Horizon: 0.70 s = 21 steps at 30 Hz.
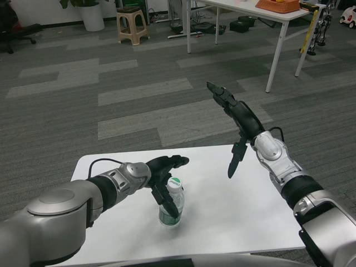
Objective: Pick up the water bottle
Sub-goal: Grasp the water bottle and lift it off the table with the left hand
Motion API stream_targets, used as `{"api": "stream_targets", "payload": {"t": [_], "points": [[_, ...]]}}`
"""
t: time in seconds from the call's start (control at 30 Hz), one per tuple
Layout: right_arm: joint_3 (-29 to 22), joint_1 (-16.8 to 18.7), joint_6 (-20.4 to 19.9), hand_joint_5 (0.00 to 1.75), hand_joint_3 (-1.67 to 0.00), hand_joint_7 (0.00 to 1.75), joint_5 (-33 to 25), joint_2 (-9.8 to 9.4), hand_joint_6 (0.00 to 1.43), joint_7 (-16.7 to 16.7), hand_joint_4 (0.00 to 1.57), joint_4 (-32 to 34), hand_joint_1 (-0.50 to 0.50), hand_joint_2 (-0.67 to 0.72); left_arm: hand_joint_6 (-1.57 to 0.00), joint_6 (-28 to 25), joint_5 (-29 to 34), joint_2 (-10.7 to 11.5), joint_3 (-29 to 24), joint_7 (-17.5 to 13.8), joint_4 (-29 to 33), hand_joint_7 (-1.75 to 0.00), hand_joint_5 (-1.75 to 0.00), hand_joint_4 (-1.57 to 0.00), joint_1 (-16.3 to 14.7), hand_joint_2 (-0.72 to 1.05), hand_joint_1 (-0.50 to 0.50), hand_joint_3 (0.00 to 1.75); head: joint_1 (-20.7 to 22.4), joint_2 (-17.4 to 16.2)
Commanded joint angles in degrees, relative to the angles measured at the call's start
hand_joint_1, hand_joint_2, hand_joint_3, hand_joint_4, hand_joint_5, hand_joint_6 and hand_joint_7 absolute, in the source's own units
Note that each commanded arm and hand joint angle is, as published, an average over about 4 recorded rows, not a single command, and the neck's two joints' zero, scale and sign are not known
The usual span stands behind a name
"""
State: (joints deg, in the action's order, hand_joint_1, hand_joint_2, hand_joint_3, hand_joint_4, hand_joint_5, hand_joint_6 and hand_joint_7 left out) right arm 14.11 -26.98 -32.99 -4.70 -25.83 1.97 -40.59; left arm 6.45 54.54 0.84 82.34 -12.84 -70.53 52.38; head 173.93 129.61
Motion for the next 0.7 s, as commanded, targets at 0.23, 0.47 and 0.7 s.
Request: {"api": "stream_targets", "payload": {"t": [0.23, 0.47, 0.7], "points": [[-1.15, -0.09, -0.32, 0.00, 0.00, 0.00, -0.39, -0.51, 0.00, -0.34, 0.00, 0.53, -0.46, 0.66, -1.11, 0.52, 4.36, 0.79, -0.71, 2.62, -1.87, -1.33, -1.75, -1.50, -0.22, 0.27, 0.14, 0.17, -0.28, 0.06], [-1.19, 0.26, -0.32, 0.00, 0.00, 0.00, -0.39, -0.62, 0.00, -0.39, 0.00, 0.90, -0.46, 0.66, -1.41, 0.58, 4.69, 0.83, -0.78, 2.82, -2.12, -1.68, -1.75, -1.57, -0.75, 0.43, 0.10, 0.17, -0.29, 0.67], [-1.68, 0.97, -0.32, 0.00, 0.00, 0.00, -0.39, -0.62, 0.00, -0.39, 0.00, 1.52, -0.46, 0.66, -1.41, 0.89, 4.69, 0.83, -1.18, 2.58, -2.14, -1.68, -1.75, -1.57, -0.96, 0.41, 0.08, 0.26, -0.66, 0.78]]}}
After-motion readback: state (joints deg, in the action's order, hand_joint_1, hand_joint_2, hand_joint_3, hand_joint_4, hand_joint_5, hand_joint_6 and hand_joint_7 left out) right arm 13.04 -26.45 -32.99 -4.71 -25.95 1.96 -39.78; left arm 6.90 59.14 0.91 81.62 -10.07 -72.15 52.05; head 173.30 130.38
